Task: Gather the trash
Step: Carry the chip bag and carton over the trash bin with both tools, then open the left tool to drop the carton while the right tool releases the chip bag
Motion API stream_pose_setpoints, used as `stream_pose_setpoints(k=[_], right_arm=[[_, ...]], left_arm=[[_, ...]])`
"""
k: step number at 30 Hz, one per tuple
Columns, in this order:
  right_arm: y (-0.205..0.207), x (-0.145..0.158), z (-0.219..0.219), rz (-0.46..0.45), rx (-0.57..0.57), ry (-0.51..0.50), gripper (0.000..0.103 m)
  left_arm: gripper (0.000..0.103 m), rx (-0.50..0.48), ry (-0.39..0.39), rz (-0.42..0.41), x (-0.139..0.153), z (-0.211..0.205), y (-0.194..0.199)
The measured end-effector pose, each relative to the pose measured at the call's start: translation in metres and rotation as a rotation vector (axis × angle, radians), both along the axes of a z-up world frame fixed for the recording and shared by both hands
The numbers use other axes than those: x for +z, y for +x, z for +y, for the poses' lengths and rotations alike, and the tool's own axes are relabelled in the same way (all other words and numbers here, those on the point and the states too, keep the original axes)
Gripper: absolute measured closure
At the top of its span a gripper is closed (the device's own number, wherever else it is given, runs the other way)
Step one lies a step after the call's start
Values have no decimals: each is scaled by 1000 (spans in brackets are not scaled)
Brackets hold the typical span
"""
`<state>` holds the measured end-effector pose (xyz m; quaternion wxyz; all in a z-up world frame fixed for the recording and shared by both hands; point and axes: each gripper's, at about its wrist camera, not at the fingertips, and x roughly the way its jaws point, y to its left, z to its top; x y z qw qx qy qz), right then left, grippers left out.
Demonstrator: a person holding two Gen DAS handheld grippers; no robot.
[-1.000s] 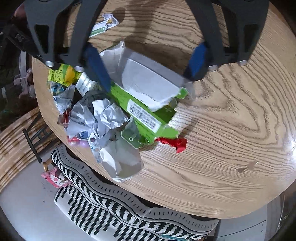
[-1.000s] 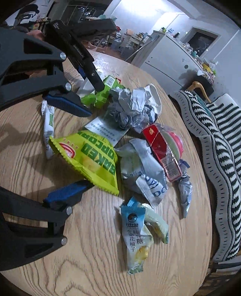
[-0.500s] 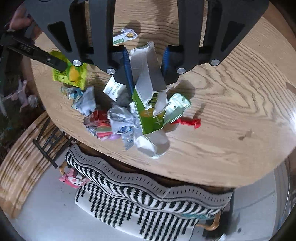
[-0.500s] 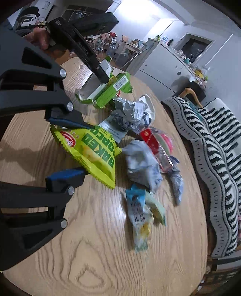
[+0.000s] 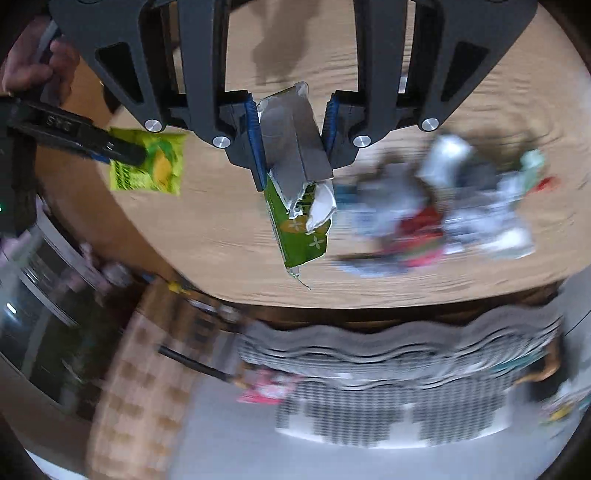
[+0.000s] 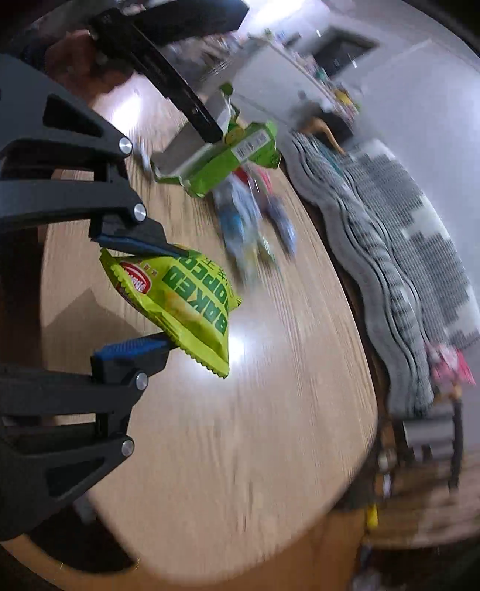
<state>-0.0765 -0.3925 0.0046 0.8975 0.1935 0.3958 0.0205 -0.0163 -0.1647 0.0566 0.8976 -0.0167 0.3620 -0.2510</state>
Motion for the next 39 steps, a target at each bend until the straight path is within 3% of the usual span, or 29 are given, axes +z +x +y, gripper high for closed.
stream_pose_setpoints(k=[9, 13, 18, 21, 27, 35, 37, 39], right_arm=[[-126, -17, -150, 40, -394, -194, 64], [-171, -47, -207, 107, -527, -181, 64], [-203, -85, -255, 221, -603, -125, 64], [-210, -98, -266, 261, -604, -102, 64], [-197, -105, -256, 312, -551, -110, 63], [-197, -105, -252, 317, -533, -117, 63], [-196, -106, -253, 317, -534, -115, 63], [-197, -107, -253, 320, -538, -114, 63]], left_arm=[[76, -438, 10, -62, -14, -181, -83], [76, -595, 22, -32, -36, -241, -122], [76, -739, 86, -22, -67, -295, -159], [76, -788, 134, 20, -94, -320, -171], [76, -790, 211, 83, -128, -349, -161], [75, -786, 218, 99, -129, -357, -153], [72, -786, 226, 91, -128, -359, -153], [63, -784, 241, 79, -129, -354, -157]])
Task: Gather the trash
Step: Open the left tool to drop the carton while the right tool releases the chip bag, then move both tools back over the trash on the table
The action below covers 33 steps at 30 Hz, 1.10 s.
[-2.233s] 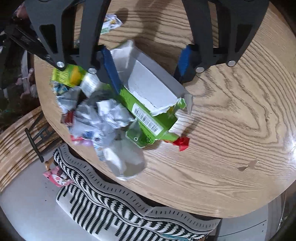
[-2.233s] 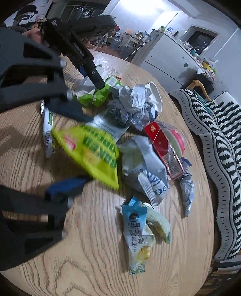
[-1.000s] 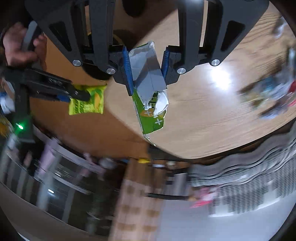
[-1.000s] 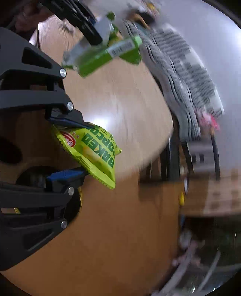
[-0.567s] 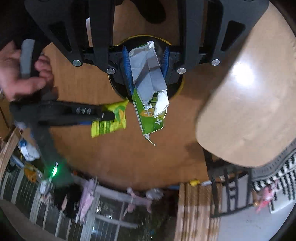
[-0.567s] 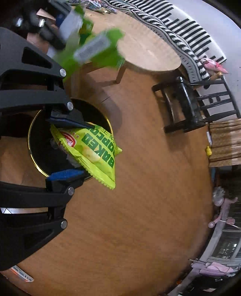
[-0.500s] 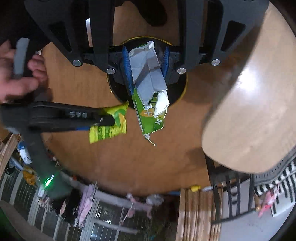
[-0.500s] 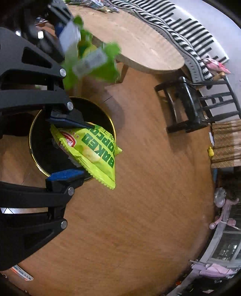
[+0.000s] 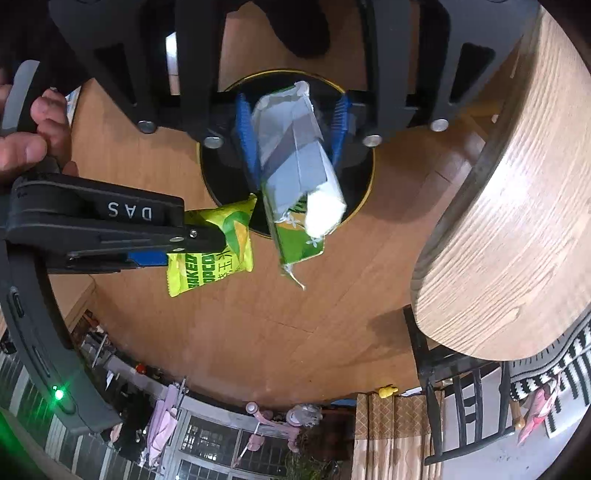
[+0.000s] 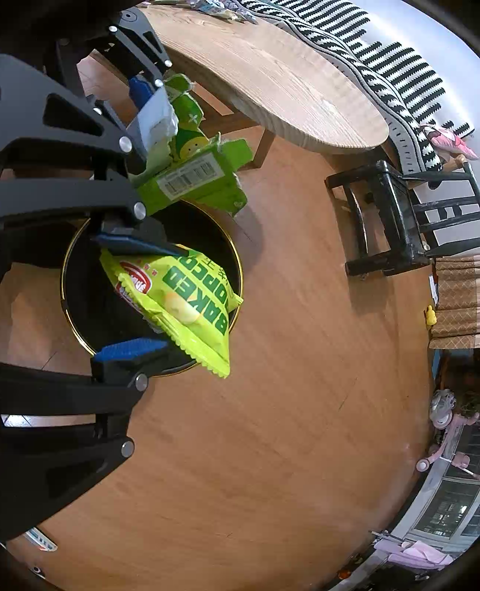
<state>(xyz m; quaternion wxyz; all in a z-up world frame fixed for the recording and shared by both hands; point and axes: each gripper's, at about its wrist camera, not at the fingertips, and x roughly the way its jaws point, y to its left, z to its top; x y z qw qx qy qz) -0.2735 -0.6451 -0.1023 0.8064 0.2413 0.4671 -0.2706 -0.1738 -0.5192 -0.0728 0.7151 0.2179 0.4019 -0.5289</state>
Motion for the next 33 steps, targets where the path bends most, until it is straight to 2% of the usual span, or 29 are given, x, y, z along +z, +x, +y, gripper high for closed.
stream_pose_setpoints(k=[4, 13, 15, 17, 20, 23, 26, 30, 33], right_arm=[[0, 0, -2, 0, -6, 5, 63], [3, 0, 0, 2, 4, 8, 62], [3, 1, -1, 1, 2, 10, 58], [3, 1, -1, -7, 3, 14, 46], [4, 6, 2, -24, 3, 3, 44], [10, 14, 8, -39, 10, 0, 44], [22, 27, 22, -71, 35, -15, 43], [56, 54, 55, -135, 116, -38, 42], [92, 70, 91, -168, 203, -50, 40]], left_arm=[[50, 12, -7, 18, 0, 1, 3], [46, 17, -27, 24, 6, 7, 5], [43, 19, -34, 22, 9, 10, 5], [37, 24, -47, 17, 14, 14, 3], [31, 25, -69, 20, 24, 24, 3], [25, 34, -92, 9, 38, 41, 6], [10, 82, -133, -19, 56, 69, 13], [7, 177, -183, -68, 81, 117, 34], [7, 293, -194, -84, 95, 166, 62]])
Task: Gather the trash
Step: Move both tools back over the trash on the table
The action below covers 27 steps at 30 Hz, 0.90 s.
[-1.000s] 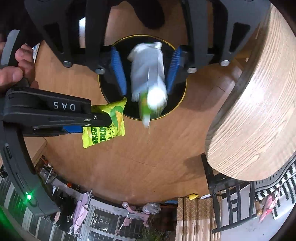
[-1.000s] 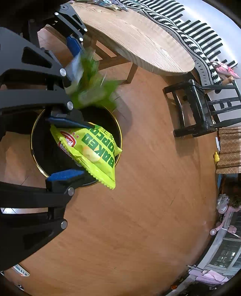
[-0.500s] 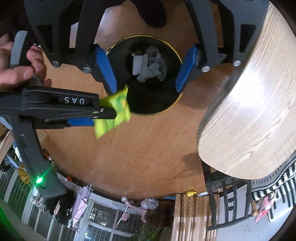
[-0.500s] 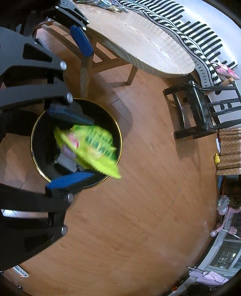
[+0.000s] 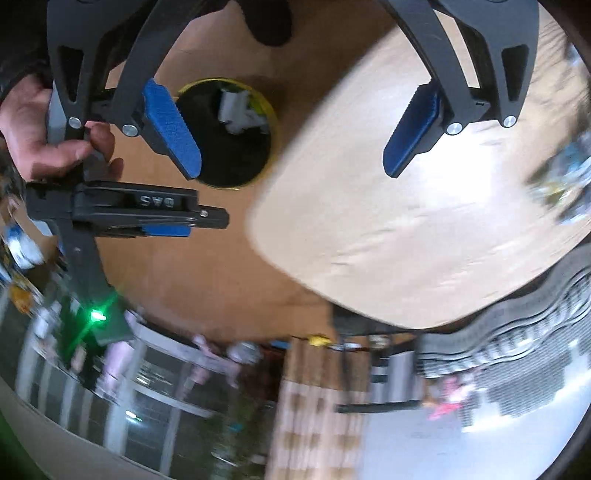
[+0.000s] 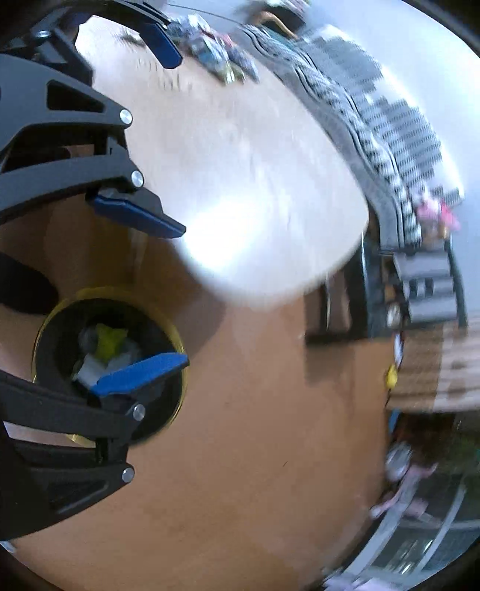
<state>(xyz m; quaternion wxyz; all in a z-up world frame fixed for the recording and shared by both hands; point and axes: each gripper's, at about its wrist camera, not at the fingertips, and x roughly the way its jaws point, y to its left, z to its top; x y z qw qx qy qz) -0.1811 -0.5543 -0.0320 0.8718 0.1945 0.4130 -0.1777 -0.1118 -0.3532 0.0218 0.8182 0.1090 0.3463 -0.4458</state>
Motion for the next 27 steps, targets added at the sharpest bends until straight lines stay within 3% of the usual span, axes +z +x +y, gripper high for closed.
stream_pose_setpoints(k=[7, 16, 22, 27], right_arm=[[99, 23, 118, -34, 277, 1, 40], [186, 27, 292, -55, 620, 8, 40], [224, 27, 376, -63, 741, 23, 40], [251, 28, 430, -100, 808, 48, 40]], left_arm=[[7, 324, -21, 9, 20, 136, 63], [7, 751, 27, -36, 11, 345, 111], [7, 867, 31, 28, -10, 431, 136], [7, 855, 61, 64, -24, 447, 158]])
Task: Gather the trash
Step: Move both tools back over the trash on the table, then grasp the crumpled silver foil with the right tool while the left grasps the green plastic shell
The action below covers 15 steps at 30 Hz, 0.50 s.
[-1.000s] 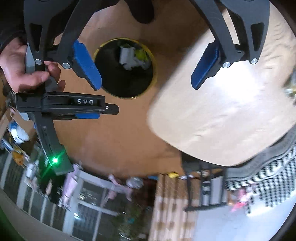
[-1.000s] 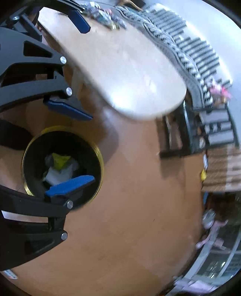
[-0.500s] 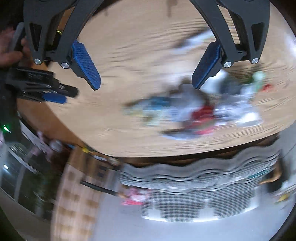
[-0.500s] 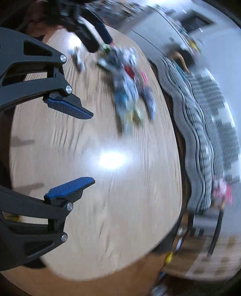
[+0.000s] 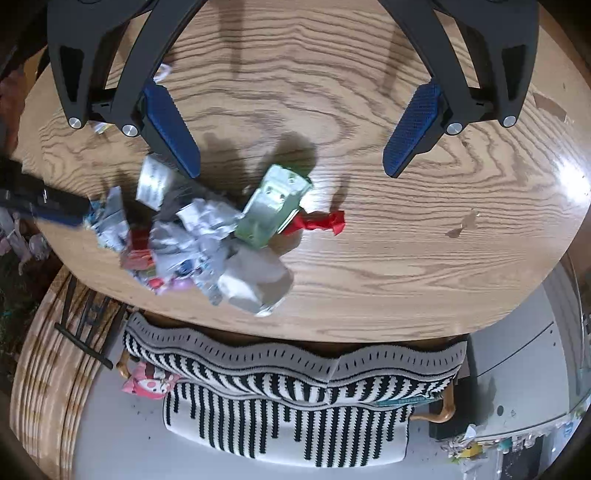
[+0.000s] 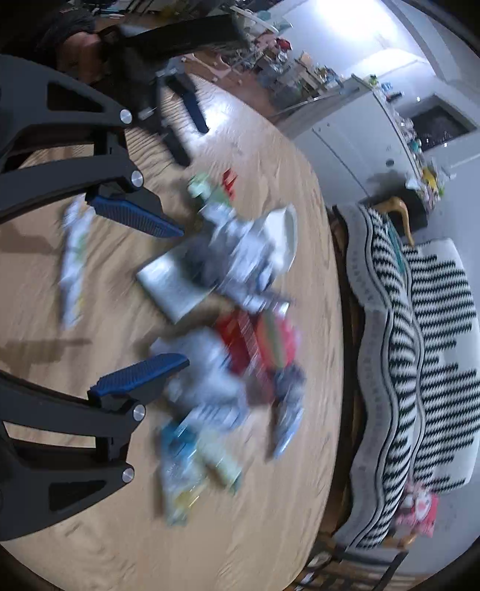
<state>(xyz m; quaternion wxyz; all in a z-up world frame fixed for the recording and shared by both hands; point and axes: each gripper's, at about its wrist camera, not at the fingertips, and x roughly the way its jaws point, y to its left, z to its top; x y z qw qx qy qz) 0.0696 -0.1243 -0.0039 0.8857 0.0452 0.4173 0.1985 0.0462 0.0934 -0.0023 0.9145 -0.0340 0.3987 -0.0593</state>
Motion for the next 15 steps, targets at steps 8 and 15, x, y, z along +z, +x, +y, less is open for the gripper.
stream_pose_setpoints(k=[8, 15], right_arm=[[45, -6, 64, -35, 56, -62, 52], [45, 3, 66, -83, 78, -22, 74]], left_arm=[[7, -49, 57, 9, -15, -5, 24], [9, -65, 51, 13, -25, -5, 40]])
